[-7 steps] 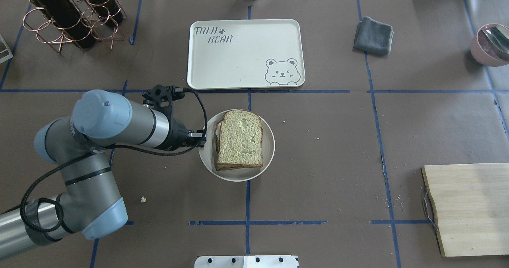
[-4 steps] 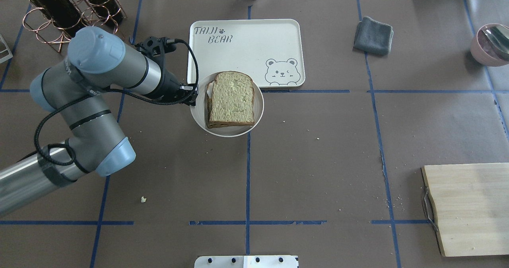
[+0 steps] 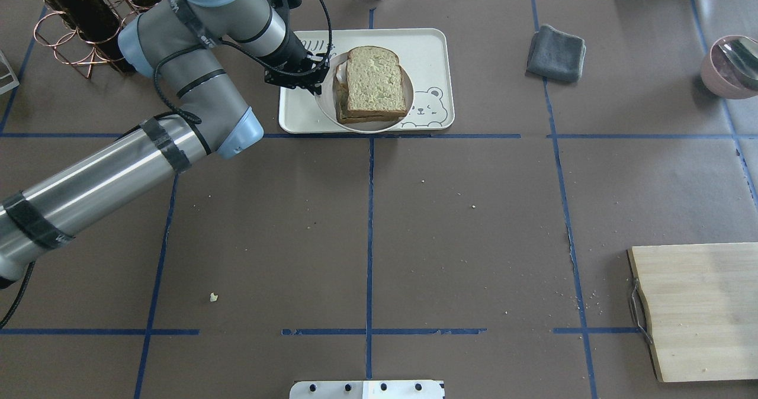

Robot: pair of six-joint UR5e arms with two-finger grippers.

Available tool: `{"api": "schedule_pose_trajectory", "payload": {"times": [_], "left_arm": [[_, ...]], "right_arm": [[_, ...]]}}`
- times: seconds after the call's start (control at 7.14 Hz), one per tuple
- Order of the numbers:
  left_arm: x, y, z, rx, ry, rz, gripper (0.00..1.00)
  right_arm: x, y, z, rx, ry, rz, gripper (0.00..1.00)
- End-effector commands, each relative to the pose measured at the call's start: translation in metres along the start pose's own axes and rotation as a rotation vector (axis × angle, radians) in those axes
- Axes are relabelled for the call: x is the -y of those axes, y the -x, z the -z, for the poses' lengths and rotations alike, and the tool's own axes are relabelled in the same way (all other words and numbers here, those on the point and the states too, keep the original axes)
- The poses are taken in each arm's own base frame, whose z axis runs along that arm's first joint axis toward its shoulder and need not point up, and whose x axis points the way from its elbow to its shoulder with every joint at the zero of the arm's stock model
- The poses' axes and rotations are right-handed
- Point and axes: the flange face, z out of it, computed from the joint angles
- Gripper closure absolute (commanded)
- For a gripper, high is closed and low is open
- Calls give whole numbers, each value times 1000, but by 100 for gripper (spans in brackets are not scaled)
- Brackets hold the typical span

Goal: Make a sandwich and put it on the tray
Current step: 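Carry the plate with the left gripper onto the bear tray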

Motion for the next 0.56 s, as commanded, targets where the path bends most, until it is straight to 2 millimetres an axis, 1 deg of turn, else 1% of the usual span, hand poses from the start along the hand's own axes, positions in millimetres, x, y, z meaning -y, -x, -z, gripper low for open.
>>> {"api": "schedule_pose_trajectory", "payload": {"times": [0.0, 0.14, 0.28, 0.42], "left_arm": [[40, 9, -26, -16, -12, -5, 100], [50, 20, -42, -20, -22, -12, 100], [55, 27, -50, -13, -60, -16, 100], [57, 23, -52, -11, -76, -21, 92]], "right_arm": [[0, -1, -1, -1, 3, -1, 0], [0, -1, -1, -1, 3, -2, 0], [0, -2, -2, -1, 4, -3, 0], [0, -2, -3, 1, 5, -5, 0]]}}
